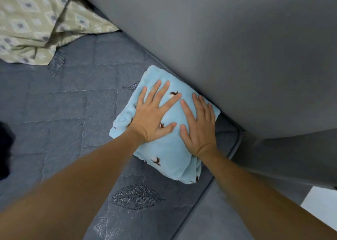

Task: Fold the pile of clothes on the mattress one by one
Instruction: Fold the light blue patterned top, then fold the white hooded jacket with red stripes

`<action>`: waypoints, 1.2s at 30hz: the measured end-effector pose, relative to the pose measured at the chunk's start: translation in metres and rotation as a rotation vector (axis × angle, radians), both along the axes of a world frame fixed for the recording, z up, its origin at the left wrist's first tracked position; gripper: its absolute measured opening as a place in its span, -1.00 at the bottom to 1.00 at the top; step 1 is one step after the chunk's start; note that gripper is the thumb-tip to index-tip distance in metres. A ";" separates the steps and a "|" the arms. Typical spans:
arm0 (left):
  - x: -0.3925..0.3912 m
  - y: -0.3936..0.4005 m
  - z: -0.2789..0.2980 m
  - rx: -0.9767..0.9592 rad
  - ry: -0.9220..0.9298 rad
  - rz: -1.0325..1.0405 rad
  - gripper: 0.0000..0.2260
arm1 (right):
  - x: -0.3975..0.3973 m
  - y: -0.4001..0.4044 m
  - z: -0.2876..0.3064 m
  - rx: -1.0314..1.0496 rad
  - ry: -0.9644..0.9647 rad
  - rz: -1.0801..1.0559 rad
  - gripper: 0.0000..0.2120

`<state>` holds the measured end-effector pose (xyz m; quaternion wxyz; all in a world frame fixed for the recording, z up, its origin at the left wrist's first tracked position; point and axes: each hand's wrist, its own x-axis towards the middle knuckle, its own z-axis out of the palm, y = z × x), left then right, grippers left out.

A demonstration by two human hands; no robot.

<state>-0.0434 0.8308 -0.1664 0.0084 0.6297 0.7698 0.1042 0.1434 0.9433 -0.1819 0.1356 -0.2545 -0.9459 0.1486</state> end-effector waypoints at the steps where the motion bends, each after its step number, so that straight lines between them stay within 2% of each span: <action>1: 0.002 -0.001 0.005 -0.005 0.004 -0.001 -0.27 | 0.002 0.000 0.007 0.000 -0.009 0.006 -0.37; 10: 0.035 -0.030 0.100 -0.048 -0.037 0.046 -0.33 | 0.022 -0.018 0.100 0.065 -0.186 -0.011 -0.32; 16: 0.045 -0.078 0.160 -0.046 -0.071 0.129 -0.39 | 0.003 -0.058 0.182 0.099 -0.137 -0.001 -0.30; 20: 0.052 -0.111 0.182 -0.035 -0.116 0.233 -0.40 | -0.010 -0.093 0.209 0.131 -0.119 0.058 -0.29; 28: 0.038 -0.264 0.197 -0.127 -0.212 0.418 -0.44 | -0.028 -0.223 0.209 0.005 -0.149 0.151 -0.33; 32: 0.011 -0.357 0.208 -0.158 -0.207 0.549 -0.44 | -0.072 -0.302 0.216 -0.105 -0.198 0.247 -0.33; 36: -0.015 -0.453 0.212 -0.185 -0.246 0.743 -0.38 | -0.130 -0.375 0.219 -0.125 -0.243 0.397 -0.34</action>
